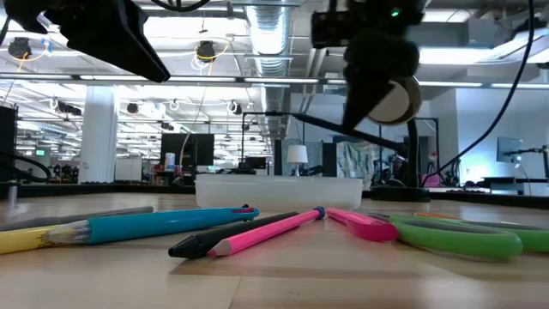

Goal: Pick & place school supplies into a supply box
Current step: Put the right black pen into the transparent supply box, then put the gray pen into the transparent supply box

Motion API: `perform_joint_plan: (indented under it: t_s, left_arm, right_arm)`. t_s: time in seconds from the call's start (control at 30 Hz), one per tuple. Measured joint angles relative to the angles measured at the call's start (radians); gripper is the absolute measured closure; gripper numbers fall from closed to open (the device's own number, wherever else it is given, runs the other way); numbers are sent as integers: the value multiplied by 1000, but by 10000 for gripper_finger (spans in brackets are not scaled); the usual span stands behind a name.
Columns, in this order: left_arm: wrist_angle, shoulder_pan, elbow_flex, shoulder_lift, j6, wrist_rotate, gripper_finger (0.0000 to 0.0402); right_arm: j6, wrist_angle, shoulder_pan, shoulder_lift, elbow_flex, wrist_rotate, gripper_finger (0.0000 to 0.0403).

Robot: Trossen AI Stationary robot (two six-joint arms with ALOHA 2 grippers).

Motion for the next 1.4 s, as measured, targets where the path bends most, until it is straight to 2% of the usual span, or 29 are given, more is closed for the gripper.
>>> perform_joint_plan:
  t_s: [0.3,0.53,0.77,1.2,1.4]
  left_arm:
    - [-4,0,0,0,-23,3,269]
    - [-40,0,0,0,-52,5,269]
    - [-49,0,0,0,-62,4,269]
    - [-56,0,0,0,-97,42,269]
    - [-51,-1,0,2,-198,101,269]
  right_arm:
    - [-211,220,-179,0,0,-123,394]
    - [-242,263,-257,21,2,-192,391]
    - [-254,297,-278,69,1,-260,385]
    - [-294,307,-282,98,1,-258,294]
    - [-268,272,-270,69,0,-254,264]
